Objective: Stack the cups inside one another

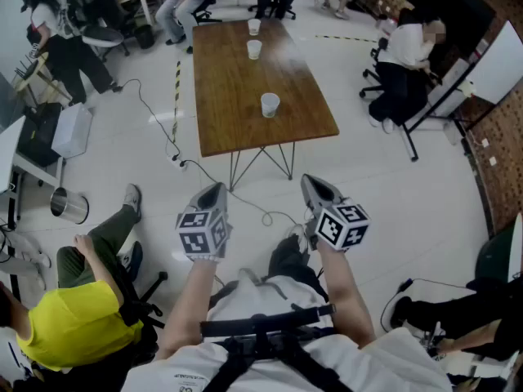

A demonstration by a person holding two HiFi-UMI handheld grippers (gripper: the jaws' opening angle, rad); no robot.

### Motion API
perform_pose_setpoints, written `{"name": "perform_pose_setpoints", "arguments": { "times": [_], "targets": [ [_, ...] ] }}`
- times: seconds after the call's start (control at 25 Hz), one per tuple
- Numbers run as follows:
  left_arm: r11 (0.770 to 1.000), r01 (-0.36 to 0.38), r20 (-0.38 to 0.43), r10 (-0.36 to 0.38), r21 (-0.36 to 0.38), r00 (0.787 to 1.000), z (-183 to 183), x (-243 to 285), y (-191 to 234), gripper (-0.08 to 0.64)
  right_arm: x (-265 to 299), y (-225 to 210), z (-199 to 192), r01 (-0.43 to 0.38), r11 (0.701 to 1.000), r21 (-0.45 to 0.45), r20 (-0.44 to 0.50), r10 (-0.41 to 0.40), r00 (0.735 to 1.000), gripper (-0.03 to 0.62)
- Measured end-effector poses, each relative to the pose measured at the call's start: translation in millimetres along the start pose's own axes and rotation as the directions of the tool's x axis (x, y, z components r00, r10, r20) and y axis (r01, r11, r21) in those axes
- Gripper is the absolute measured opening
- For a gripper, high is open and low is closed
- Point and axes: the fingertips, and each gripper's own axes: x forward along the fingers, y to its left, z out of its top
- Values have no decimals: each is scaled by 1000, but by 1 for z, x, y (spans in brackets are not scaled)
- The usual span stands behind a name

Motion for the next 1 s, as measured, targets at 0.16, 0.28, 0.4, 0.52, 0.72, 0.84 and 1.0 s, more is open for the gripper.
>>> {"name": "perform_pose_setpoints", "arguments": {
  "times": [0.16,0.28,0.4,0.52,0.72,0.84,1.0],
  "targets": [
    [1000,3,-2,-3,1,1000,6,11,2,-2,11,-6,5,-2,1000,8,0,2,1000,8],
    [1000,5,-8,-5,4,1000,7,19,1,-2,15,-12,7,-5,1000,10,10,5,1000,8],
    [1000,3,-16,-3,3,1000,8,29,1,-3,22,-21,11,-13,1000,27,25,12,1000,8],
    [1000,-1,-27,1,-1,1000,11,41,2,-3,32,-32,19,-19,999,43,37,18,999,8],
    [1000,-23,-41,23,-4,999,22,66,-3,-3,54,-59,30,-48,997,60,25,47,999,9],
    [999,-44,-43,43,-15,998,27,85,-7,-3,67,-77,36,-79,995,56,5,79,997,23],
    [997,-70,-60,68,-31,996,32,114,-16,-3,87,-107,43,-106,993,55,-27,107,994,25]
  ]
}}
